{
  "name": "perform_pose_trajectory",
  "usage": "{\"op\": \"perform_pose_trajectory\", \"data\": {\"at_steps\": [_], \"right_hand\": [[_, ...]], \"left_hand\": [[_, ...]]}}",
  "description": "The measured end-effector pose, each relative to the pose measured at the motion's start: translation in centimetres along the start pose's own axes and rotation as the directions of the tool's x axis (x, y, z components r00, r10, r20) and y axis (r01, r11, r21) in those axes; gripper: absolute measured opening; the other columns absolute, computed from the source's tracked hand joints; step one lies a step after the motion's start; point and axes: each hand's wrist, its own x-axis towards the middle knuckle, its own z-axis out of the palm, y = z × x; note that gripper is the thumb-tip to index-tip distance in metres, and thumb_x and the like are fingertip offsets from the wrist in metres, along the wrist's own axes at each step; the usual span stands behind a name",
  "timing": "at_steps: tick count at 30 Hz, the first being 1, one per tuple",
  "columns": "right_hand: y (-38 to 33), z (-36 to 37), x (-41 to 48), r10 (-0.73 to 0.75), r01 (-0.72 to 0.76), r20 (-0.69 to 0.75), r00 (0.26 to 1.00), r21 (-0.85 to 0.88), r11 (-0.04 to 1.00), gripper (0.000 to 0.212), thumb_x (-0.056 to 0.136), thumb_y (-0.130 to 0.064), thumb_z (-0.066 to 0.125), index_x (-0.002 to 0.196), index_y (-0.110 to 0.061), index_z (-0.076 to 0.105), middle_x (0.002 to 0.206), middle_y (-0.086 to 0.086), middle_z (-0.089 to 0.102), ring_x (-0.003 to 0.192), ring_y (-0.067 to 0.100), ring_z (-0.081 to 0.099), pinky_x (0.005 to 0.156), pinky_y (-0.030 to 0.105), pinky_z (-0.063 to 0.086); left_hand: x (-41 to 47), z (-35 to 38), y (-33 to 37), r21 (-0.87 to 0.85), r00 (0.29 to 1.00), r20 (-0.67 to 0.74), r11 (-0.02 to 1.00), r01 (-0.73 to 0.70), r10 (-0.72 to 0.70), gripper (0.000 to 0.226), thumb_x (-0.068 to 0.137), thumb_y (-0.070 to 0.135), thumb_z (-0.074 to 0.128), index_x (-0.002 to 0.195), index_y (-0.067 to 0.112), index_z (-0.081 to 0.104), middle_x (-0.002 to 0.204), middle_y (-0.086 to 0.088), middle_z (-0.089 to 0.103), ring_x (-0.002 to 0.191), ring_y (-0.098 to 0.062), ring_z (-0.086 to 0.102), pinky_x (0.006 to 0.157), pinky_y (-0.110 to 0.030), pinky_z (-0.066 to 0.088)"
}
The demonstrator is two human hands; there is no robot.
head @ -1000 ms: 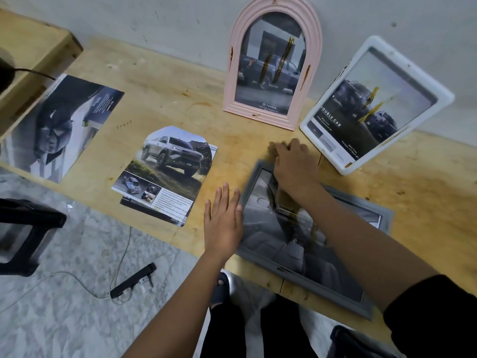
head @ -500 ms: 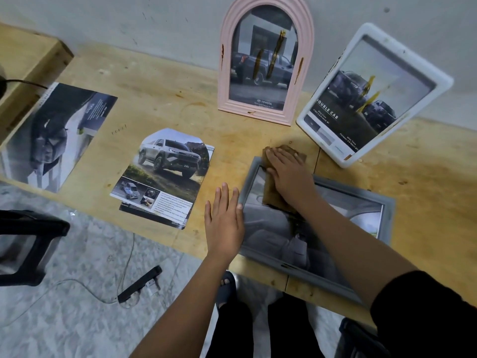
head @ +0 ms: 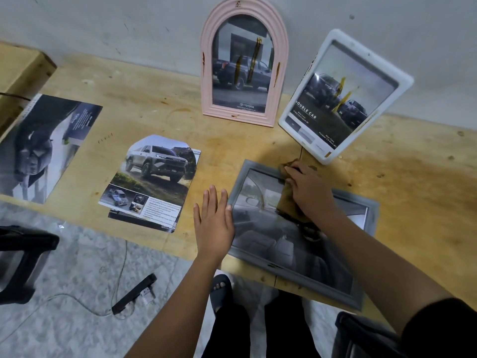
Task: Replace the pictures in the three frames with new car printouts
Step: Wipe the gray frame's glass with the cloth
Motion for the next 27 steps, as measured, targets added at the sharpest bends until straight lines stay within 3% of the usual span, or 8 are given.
{"op": "perform_pose_trajectory", "data": {"at_steps": [3,6,10,16,24,27], "right_hand": [[0.9,-0.6,-1.3,0.0,-0.006,-0.062,0.998,-0.1,0.995,0.027,0.093,-0.013,0.047,0.116,-0.01,0.061,0.118,0.007,0.059,0.1,0.029,0.057,0.082,0.041,0.048],[1.9,-1.3,-2.5,-0.012,-0.032,-0.159,0.987,-0.267,0.963,0.026,0.087,-0.018,0.045,0.099,-0.012,0.067,0.1,0.005,0.065,0.081,0.027,0.063,0.073,0.037,0.044],[2.5,-1.8,-3.6,0.003,-0.061,-0.155,0.988,-0.37,0.927,0.03,0.086,-0.026,0.041,0.094,-0.015,0.067,0.093,0.003,0.065,0.067,0.025,0.06,0.072,0.035,0.043],[3.2,-2.6,-3.7,0.043,-0.083,-0.104,0.994,-0.424,0.902,0.035,0.087,-0.032,0.035,0.095,-0.017,0.066,0.094,0.005,0.064,0.088,0.03,0.058,0.075,0.04,0.04],[5.6,-4.3,-6.0,0.125,-0.158,-0.102,0.987,-0.443,0.883,0.039,0.087,-0.036,0.035,0.094,-0.019,0.068,0.096,0.007,0.065,0.09,0.033,0.056,0.073,0.044,0.038],[6.5,-4.4,-7.0,0.154,-0.204,-0.143,0.978,-0.465,0.862,0.031,0.089,-0.033,0.043,0.095,-0.017,0.07,0.093,0.009,0.063,0.087,0.034,0.056,0.072,0.044,0.039]], "left_hand": [[0.0,-0.1,0.1,-0.007,1.0,-0.002,1.0,0.005,-0.005,0.068,0.089,0.048,-0.004,0.148,0.026,0.02,0.158,0.002,0.003,0.146,-0.013,-0.004,0.115,-0.035,-0.01],[0.0,-0.2,0.4,-0.007,1.0,0.015,1.0,0.019,-0.019,0.059,0.093,0.042,0.004,0.148,0.026,0.02,0.159,0.002,0.002,0.146,-0.013,-0.005,0.116,-0.036,-0.009],[-0.1,-0.2,0.4,0.003,1.0,0.021,1.0,0.018,-0.018,0.059,0.094,0.042,0.006,0.149,0.025,0.019,0.159,0.002,0.0,0.145,-0.013,-0.007,0.115,-0.037,-0.011],[0.0,-0.1,0.6,0.012,0.999,0.027,1.0,0.024,-0.024,0.059,0.093,0.042,0.006,0.149,0.025,0.018,0.159,0.003,-0.001,0.145,-0.013,-0.008,0.114,-0.036,-0.012],[0.0,-0.1,0.7,0.011,0.999,0.03,1.0,0.024,-0.025,0.06,0.093,0.043,0.007,0.149,0.024,0.018,0.159,0.002,0.0,0.145,-0.013,-0.007,0.114,-0.037,-0.011],[0.0,-0.2,0.8,0.014,0.999,0.029,1.0,0.02,-0.021,0.059,0.094,0.042,0.008,0.149,0.024,0.018,0.159,0.001,0.001,0.146,-0.014,-0.007,0.115,-0.038,-0.01]]}}
